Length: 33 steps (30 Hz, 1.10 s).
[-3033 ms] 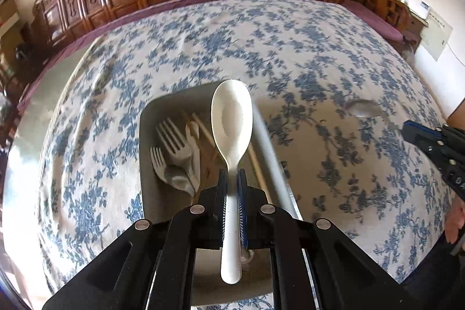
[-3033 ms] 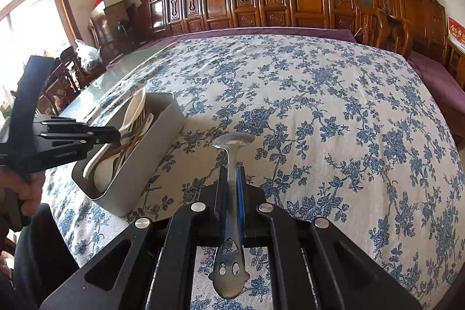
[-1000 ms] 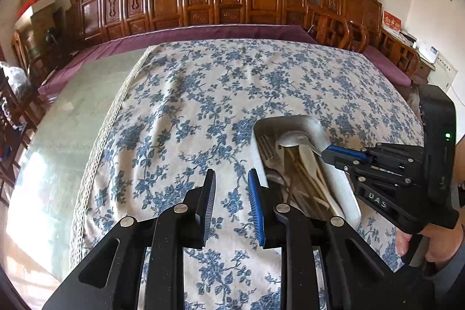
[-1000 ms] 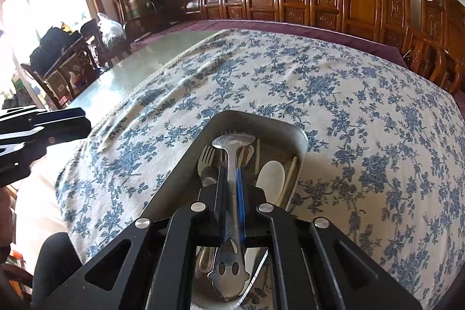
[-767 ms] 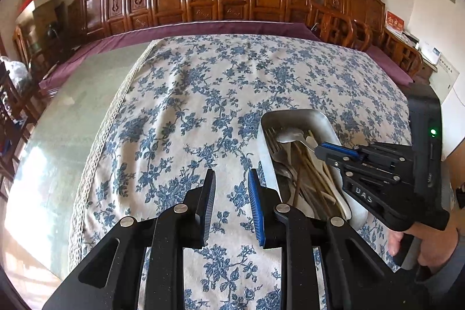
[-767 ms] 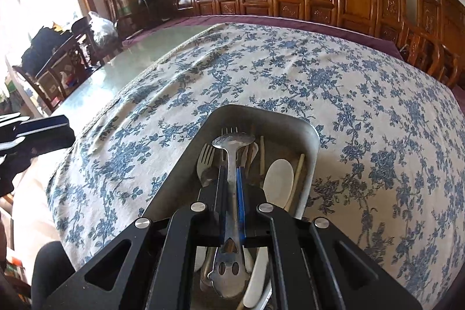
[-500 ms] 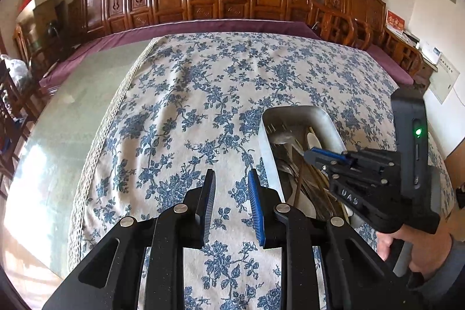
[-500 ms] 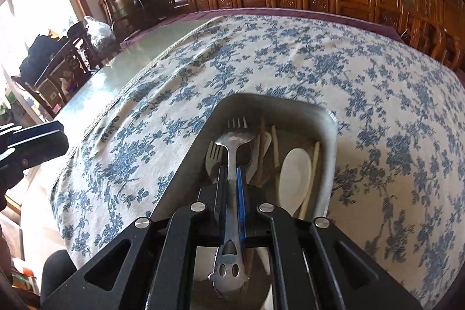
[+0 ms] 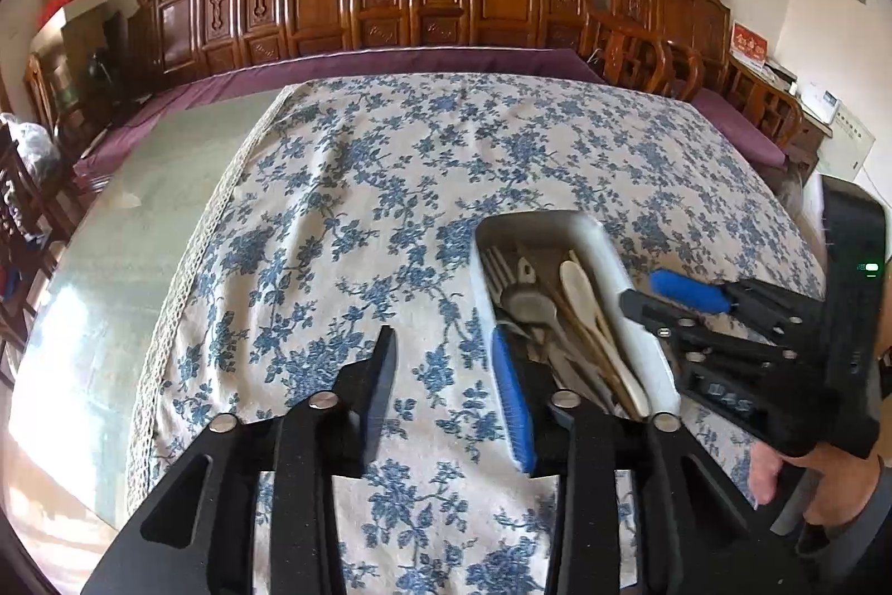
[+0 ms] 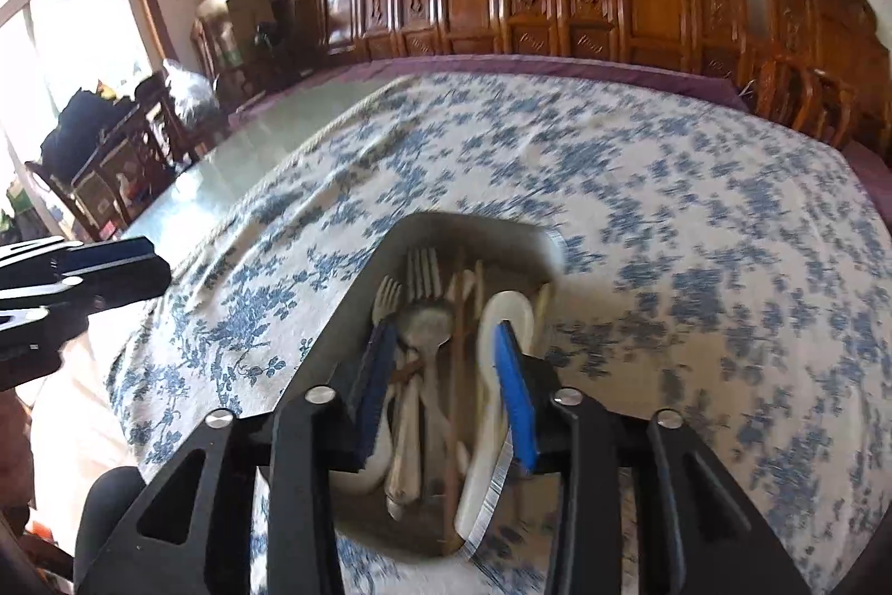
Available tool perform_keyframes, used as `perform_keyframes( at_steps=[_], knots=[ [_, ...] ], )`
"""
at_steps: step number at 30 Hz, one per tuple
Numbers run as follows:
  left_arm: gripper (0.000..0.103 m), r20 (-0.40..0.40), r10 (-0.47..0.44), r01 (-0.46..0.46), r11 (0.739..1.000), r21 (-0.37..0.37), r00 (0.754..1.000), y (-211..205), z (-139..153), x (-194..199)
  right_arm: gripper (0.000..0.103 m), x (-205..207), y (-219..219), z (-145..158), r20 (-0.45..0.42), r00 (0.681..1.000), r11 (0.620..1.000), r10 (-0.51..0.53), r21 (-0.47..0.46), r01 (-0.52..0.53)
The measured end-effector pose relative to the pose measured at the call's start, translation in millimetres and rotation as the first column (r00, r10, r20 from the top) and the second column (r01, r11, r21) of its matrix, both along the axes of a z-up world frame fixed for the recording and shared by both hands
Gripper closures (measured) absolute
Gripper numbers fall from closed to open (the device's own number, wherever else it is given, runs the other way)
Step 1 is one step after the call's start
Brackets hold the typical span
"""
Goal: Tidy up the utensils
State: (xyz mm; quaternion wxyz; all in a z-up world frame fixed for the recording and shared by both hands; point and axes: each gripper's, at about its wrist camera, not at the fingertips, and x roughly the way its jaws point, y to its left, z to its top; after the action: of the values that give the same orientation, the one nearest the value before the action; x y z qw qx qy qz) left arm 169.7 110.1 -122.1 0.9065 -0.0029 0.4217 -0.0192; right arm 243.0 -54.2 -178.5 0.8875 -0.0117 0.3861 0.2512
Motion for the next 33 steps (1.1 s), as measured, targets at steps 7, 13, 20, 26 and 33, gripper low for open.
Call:
perform_keyframes(
  at_steps=[7,13,20,26,33],
  knots=[
    [0.021,0.037,-0.017,0.017,1.0,-0.001,0.999,-25.6,10.4,-11.6,0.014,-30.7,-49.7,31.8,0.091,0.992,0.996,-0.089,-0.012,0.09],
    [0.008,0.064,-0.025,0.025,1.0,0.0,0.998,-45.6,17.8,-24.6,0.003,-56.3,-87.5,53.6,0.134,0.98,0.988,-0.15,-0.006,0.152],
    [0.008,0.087,-0.034,0.034,0.999,0.004,0.996,-70.5,25.5,-42.4,0.003,-86.4,-117.1,71.2,0.151,0.966,0.978,-0.209,0.018,0.209],
    [0.008,0.107,-0.045,0.044,0.999,0.013,0.993,-90.8,32.9,-57.5,0.003,-108.4,-137.5,81.1,0.171,0.949,0.964,-0.265,0.026,0.264],
    [0.008,0.139,-0.063,0.065,0.998,-0.012,0.988,-105.6,46.2,-71.6,0.003,-124.8,-152.9,92.5,0.201,0.935,0.956,-0.292,0.026,0.293]
  ],
)
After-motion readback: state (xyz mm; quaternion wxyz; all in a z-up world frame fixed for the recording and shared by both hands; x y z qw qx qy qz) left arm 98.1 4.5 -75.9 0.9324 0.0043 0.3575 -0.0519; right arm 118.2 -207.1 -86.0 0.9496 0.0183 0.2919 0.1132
